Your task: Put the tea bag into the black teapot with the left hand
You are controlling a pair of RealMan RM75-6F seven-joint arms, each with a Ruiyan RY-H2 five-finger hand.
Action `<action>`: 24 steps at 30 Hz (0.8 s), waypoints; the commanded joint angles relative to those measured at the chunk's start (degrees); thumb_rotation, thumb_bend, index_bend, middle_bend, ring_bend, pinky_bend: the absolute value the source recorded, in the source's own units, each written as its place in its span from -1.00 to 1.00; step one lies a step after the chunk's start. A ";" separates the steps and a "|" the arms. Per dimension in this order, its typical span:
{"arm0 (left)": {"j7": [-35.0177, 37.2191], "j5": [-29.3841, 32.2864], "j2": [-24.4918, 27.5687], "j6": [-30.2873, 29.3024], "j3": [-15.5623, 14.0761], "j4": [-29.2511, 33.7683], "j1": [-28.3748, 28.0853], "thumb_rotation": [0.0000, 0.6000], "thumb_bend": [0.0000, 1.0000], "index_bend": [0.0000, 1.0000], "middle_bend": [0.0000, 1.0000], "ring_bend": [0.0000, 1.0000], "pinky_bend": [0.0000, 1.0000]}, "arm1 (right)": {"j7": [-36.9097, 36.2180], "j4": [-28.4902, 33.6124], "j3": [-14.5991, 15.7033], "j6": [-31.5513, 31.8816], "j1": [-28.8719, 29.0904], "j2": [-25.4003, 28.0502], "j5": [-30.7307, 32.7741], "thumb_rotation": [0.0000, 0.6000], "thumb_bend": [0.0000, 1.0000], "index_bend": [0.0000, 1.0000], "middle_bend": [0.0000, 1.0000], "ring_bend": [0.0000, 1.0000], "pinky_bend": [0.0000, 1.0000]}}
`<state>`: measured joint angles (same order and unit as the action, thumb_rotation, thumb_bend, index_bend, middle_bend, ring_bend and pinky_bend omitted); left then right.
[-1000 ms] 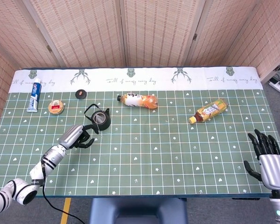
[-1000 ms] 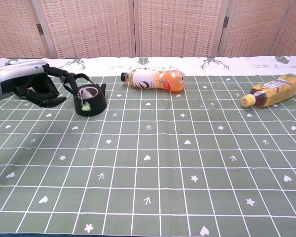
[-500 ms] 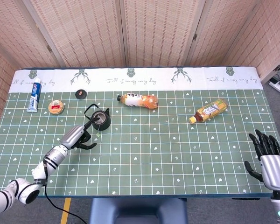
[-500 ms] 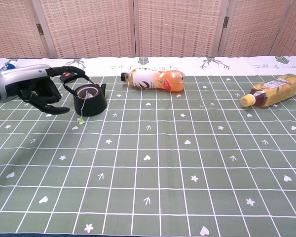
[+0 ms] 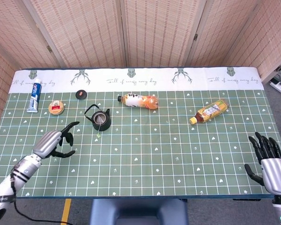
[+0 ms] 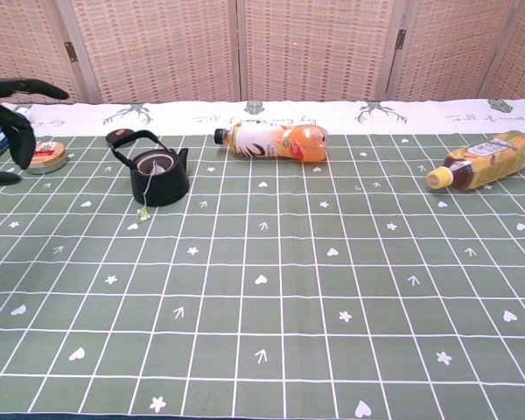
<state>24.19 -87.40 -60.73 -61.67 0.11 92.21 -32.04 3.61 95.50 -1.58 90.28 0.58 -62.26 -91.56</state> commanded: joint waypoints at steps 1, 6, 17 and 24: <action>-24.28 7.15 6.57 -11.70 -3.61 10.48 11.31 1.00 -0.40 -0.94 -0.69 -0.89 -0.74 | 0.61 -0.03 0.81 1.38 -0.57 -0.26 -2.08 1.00 -0.27 -1.00 -1.00 -1.00 -1.00; -35.35 9.11 2.72 -28.35 -5.12 13.18 22.82 1.00 -0.40 -0.97 -0.85 -1.00 -0.89 | 1.96 -0.16 1.45 2.13 -0.65 -0.93 -4.45 1.00 -0.27 -1.00 -1.00 -1.00 -1.00; -34.26 3.23 -3.36 -41.94 -7.00 8.24 34.62 1.00 -0.45 -1.00 -1.00 -1.00 -1.00 | 2.42 -0.36 2.25 0.83 0.22 -0.90 -6.49 1.00 -0.27 -1.00 -1.00 -1.00 -1.00; -33.70 1.08 -2.36 -39.26 -7.18 8.76 34.92 1.00 -0.46 -1.00 -1.00 -1.00 -1.00 | 1.85 -0.90 3.14 2.36 -0.45 -0.74 -8.49 1.00 -0.27 -1.00 -1.00 -1.00 -1.00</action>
<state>-9.33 -86.06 -63.12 -101.19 -7.04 100.94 2.80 5.51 94.68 1.46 92.53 0.22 -62.99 -99.93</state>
